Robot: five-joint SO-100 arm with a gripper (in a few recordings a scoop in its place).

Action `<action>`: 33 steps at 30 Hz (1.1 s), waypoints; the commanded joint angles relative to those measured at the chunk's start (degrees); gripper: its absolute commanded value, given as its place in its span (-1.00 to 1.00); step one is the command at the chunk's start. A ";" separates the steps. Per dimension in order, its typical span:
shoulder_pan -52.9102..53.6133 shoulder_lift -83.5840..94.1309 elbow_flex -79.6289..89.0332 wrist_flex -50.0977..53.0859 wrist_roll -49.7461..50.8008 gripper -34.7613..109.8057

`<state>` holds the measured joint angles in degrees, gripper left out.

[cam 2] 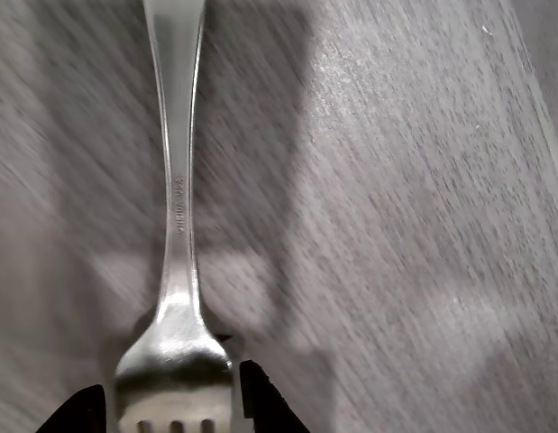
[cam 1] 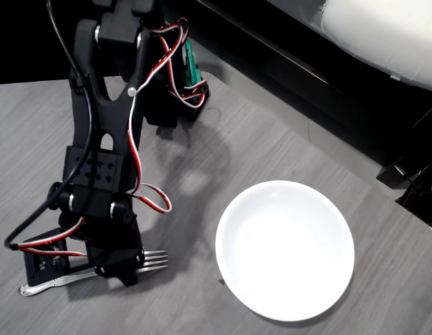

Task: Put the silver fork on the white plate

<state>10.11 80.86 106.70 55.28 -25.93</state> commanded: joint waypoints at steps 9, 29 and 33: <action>-0.26 -0.09 -2.20 -1.05 0.00 -0.47; 0.44 7.91 -2.29 1.49 0.09 -0.03; 0.53 15.64 -2.37 5.01 0.26 -0.02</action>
<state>10.63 88.42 106.61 57.92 -26.02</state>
